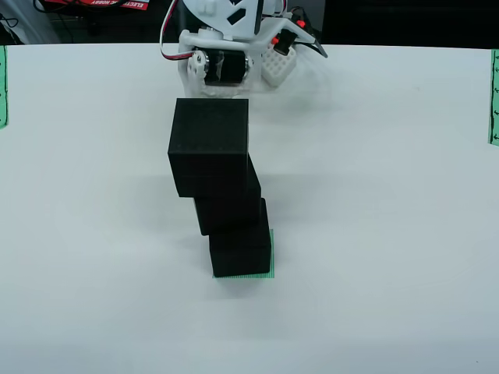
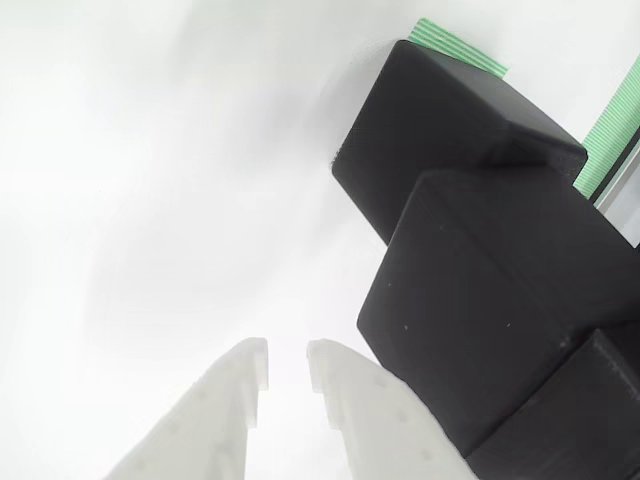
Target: Stack 3 Blocks on the chosen place.
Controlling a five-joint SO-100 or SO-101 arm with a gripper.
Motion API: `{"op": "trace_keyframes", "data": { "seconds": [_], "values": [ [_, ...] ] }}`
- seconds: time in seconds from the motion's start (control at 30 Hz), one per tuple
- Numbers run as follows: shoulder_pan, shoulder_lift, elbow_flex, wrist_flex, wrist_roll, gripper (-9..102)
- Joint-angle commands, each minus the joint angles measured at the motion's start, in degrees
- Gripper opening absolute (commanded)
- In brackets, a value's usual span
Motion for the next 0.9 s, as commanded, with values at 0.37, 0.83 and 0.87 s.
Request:
{"op": "trace_keyframes", "data": {
  "seconds": [0.37,0.83,0.87],
  "values": [
    [-1.41,-4.31,-1.14,-4.48,2.90,0],
    [-3.60,-7.73,-4.75,-6.42,5.54,0],
    [-3.87,-8.00,-5.01,-6.59,5.98,0]
  ]
}}
